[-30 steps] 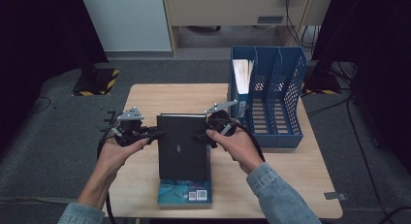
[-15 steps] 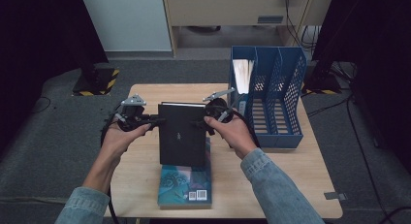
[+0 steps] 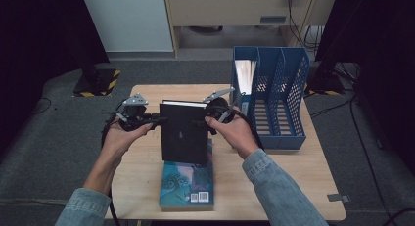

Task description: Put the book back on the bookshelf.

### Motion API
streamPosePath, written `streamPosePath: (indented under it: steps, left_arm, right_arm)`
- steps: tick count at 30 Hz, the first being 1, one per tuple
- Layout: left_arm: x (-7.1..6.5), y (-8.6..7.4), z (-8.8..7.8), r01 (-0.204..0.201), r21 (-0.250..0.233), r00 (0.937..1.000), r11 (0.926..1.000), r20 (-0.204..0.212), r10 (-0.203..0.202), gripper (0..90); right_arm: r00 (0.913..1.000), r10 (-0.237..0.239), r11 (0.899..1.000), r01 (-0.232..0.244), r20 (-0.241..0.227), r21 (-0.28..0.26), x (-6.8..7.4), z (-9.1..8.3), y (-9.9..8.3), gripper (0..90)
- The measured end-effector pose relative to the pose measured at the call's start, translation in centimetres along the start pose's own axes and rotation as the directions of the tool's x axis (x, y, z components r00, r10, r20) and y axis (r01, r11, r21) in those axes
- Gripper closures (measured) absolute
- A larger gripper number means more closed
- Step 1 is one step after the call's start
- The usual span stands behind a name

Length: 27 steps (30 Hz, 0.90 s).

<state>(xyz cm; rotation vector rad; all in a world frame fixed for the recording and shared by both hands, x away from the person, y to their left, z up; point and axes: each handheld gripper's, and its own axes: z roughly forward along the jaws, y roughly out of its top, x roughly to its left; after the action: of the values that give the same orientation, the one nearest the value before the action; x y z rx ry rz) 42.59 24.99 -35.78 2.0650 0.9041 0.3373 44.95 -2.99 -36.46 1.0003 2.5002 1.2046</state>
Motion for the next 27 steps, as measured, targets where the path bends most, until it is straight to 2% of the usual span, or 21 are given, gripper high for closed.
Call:
streamPosePath:
  steps: [4,9,13,16,20,25,27]
  left_arm:
    - [-0.6,-0.4,-0.6,0.006,-0.011,1.0,0.9999,0.0,-0.006,71.1]
    - [-1.7,-0.7,-1.6,-0.018,-0.003,0.9998,0.9998,-0.005,0.018,71.1]
    - [-2.0,-1.4,-2.1,-0.011,-0.021,0.9999,0.9997,0.003,0.011,71.1]
    - [-2.4,-1.6,-2.4,-0.023,-0.021,0.9997,0.9995,0.003,0.023,71.1]
    - [-2.9,-1.9,-2.8,-0.041,-0.012,0.9992,0.9991,-0.004,0.041,71.2]
    - [-3.3,-2.7,-3.4,-0.018,-0.03,0.9997,0.9994,0.014,0.019,71.1]
    - [-3.5,-3.0,-3.6,-0.021,-0.032,0.9996,0.9992,0.016,0.022,71.1]
  right_arm:
    - [0.9999,-0.014,1.0,0.014,0.003,-0.007,0.6,-0.5,-0.2,33.6]
    - [0.9982,-0.059,0.998,0.059,0.009,-0.012,1.7,-1.4,-0.7,33.6]
    - [0.9952,-0.097,0.995,0.097,0.014,-0.008,2.6,-2.0,-1.0,33.4]
    - [0.9931,-0.117,0.993,0.117,0.013,0.0,2.9,-2.3,-1.1,33.3]
    - [0.9915,-0.13,0.992,0.13,0.002,0.007,3.3,-2.7,-1.2,33.2]
    - [0.9894,-0.145,0.989,0.145,-0.009,0.004,4.0,-3.2,-1.6,33.1]
    - [0.9895,-0.144,0.989,0.145,-0.009,0.004,4.2,-3.4,-1.7,33.2]
